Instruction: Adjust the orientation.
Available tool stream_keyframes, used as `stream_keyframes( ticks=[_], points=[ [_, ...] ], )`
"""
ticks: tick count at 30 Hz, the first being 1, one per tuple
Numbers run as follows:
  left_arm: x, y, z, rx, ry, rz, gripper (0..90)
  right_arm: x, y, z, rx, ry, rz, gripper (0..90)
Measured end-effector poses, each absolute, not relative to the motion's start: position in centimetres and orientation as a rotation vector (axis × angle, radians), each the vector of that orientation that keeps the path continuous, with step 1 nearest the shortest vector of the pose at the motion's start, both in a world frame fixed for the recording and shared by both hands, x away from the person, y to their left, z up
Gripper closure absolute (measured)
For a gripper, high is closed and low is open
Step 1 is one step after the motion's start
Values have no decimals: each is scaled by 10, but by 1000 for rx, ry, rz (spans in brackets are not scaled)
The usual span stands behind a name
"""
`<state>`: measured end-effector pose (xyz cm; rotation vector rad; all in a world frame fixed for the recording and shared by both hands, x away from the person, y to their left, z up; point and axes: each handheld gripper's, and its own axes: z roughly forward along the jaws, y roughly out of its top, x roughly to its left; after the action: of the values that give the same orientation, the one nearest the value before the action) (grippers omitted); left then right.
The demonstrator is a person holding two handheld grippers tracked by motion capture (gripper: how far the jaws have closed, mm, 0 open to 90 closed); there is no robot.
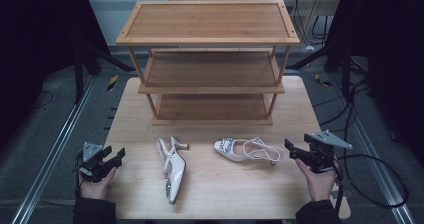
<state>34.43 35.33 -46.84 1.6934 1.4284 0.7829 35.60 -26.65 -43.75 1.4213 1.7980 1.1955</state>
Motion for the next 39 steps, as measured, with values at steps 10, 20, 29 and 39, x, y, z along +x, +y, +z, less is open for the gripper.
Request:
stream_keyframes(
  ticks=[10, 20, 29, 39],
  points=[
    [340, 348, -464, 1704, 1413, 745, 384, 353, -220, -426, 1248, 1943, 1312, 354],
    [343, 348, -468, 1737, 1415, 701, 357, 354, -165, -411, 1046, 2117, 1368, 547],
    [342, 349, -467, 1732, 1409, 694, 378, 362, -111, -399, 945, 2171, 1462, 798],
    [343, 349, -469, 1740, 1404, 662, 414, 373, -54, -400, 820, 2315, 1488, 900]
  ],
)
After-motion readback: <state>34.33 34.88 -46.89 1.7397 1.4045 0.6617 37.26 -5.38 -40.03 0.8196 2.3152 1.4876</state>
